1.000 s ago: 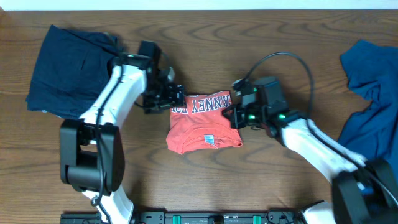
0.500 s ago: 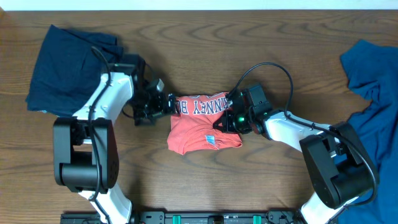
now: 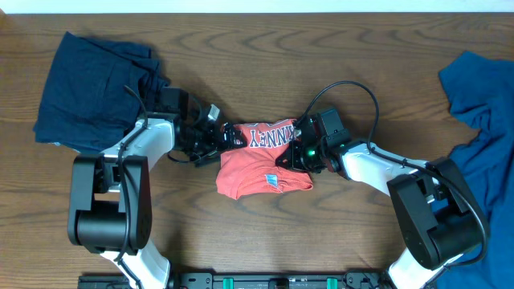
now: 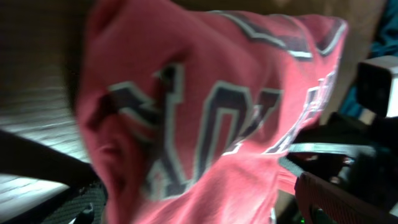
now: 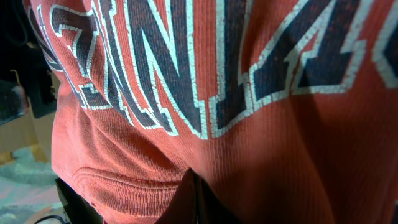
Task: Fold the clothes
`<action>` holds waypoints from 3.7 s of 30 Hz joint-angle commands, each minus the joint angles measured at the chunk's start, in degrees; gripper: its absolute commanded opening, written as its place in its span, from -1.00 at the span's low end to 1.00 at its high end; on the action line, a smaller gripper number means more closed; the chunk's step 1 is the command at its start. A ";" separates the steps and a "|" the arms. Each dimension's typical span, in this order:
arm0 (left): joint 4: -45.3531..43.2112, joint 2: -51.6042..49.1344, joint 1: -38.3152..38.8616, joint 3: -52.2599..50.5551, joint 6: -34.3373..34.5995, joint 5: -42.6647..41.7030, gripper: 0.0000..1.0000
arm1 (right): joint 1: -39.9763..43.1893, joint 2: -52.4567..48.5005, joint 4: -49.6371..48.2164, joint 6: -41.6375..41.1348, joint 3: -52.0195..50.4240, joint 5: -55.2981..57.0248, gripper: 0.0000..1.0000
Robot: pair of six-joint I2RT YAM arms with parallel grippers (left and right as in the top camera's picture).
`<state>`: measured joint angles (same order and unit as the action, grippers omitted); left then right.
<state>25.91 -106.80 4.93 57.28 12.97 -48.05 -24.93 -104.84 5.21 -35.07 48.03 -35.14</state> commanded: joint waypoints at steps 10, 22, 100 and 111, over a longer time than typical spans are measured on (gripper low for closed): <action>-9.01 -13.99 12.94 -2.95 13.88 2.19 0.68 | -0.02 -1.66 1.84 -0.42 -1.53 7.10 -0.98; -9.09 -14.01 11.06 -2.67 14.71 2.21 -0.88 | 0.57 2.40 4.28 0.68 -1.53 6.62 -0.97; 5.33 3.67 -42.86 23.43 0.57 17.44 0.96 | 2.75 38.82 24.59 6.19 -1.53 18.45 -0.84; -2.64 -2.89 -38.12 23.45 0.85 4.55 0.96 | 2.75 38.82 25.14 6.67 -1.53 18.64 -0.85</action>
<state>23.16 -110.02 -34.39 80.29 14.31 -36.27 -22.85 -65.95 30.04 -29.45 46.44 -16.86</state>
